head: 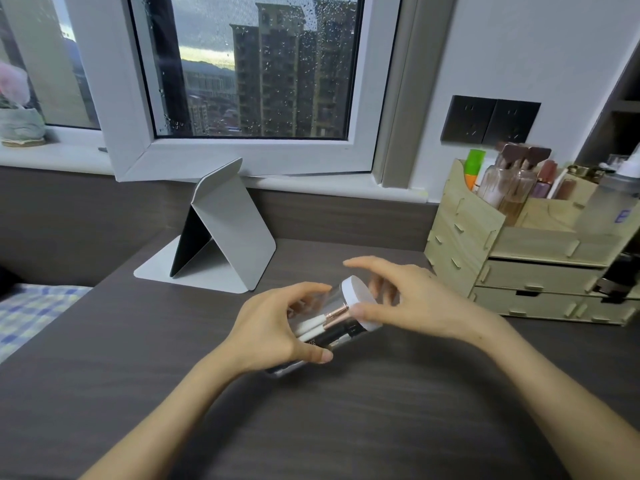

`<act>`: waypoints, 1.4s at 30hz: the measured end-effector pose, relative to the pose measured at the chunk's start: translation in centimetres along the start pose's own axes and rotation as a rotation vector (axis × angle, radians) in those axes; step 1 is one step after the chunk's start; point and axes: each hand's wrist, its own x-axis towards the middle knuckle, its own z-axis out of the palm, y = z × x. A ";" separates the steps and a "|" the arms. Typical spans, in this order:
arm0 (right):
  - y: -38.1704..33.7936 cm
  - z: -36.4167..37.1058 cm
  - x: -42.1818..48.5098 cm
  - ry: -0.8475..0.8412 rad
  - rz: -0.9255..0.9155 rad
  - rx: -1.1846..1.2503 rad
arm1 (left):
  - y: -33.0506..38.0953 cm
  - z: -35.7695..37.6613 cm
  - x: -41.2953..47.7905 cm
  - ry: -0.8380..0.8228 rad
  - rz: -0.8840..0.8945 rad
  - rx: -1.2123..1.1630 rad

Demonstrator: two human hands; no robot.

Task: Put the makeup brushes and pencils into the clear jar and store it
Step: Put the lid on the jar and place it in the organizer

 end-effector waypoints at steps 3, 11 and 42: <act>-0.2 0.7 0.2 0.015 0.044 -0.122 | 0.0 0.2 0.1 0.002 0.008 0.022; -0.3 2.3 0.9 0.100 0.205 0.103 | 0.1 0.6 0.2 0.120 0.058 0.082; 11.0 -15.2 -4.5 1.340 0.501 -0.201 | 14.6 10.3 18.2 0.011 0.145 -0.597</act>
